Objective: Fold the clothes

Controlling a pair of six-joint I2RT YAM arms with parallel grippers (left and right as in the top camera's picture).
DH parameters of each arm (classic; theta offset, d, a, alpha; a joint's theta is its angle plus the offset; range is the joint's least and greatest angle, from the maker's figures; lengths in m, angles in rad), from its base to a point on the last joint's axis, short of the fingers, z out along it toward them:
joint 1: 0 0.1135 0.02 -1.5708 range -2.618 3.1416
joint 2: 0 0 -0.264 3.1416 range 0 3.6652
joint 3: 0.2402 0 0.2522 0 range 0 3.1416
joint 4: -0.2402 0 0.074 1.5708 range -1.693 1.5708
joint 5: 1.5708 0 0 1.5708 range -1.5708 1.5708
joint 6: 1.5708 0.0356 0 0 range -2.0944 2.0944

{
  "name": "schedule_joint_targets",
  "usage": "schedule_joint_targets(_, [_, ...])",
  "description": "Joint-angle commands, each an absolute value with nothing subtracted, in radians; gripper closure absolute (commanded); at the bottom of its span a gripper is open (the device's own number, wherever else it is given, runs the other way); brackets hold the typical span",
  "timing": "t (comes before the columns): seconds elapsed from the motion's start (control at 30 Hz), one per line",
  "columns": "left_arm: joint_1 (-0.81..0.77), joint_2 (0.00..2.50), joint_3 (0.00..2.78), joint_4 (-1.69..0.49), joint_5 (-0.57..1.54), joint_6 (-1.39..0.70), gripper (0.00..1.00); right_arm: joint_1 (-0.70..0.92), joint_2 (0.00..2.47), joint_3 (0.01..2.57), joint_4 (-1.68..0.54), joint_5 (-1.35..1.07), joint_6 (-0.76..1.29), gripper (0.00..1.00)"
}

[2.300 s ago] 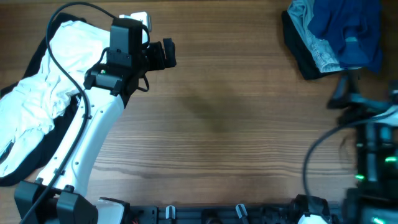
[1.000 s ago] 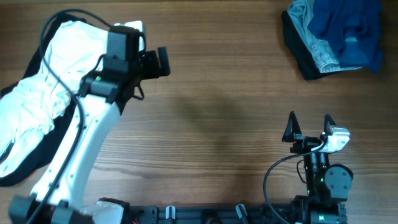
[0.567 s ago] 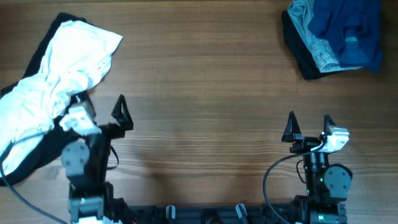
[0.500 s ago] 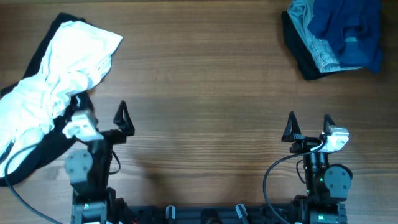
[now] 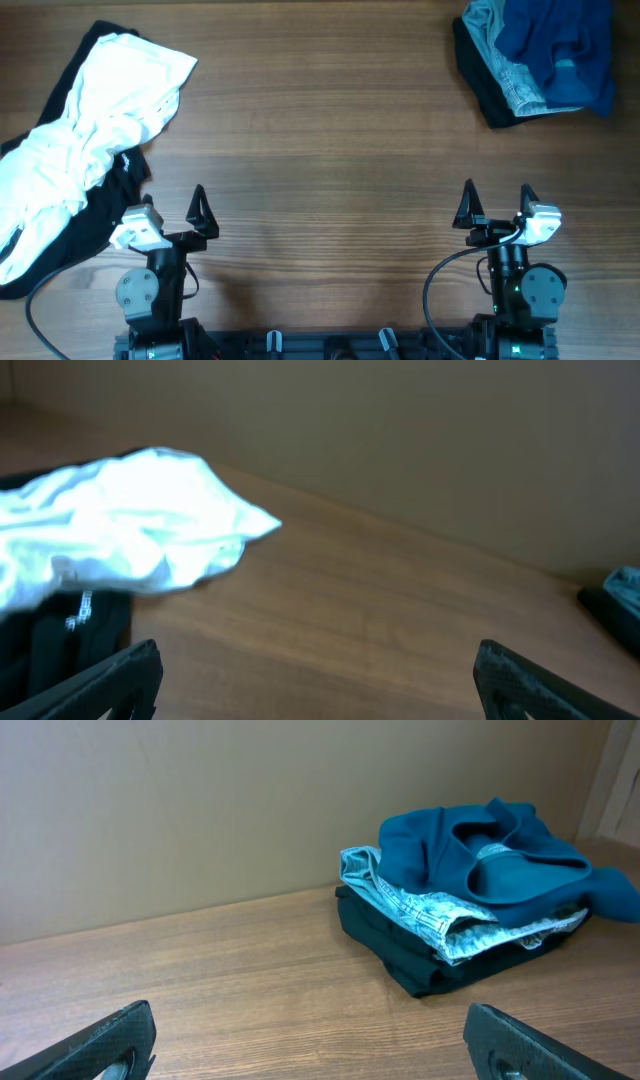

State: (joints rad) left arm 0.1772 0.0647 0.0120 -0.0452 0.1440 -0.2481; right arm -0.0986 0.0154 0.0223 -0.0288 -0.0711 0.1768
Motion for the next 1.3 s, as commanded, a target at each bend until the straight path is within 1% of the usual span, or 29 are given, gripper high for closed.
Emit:
schedule_joint_targets(0.0, [0.183,0.03,0.006,-0.068,0.13,-0.221,0.0,-0.096,0.007,0.019,-0.025,-0.086,0.159,0.0])
schedule_joint_targets(1.27, [0.183,0.003,0.006,-0.065,0.13,-0.216,0.0,-0.096,0.007,0.019,-0.025,-0.086,0.159,0.0])
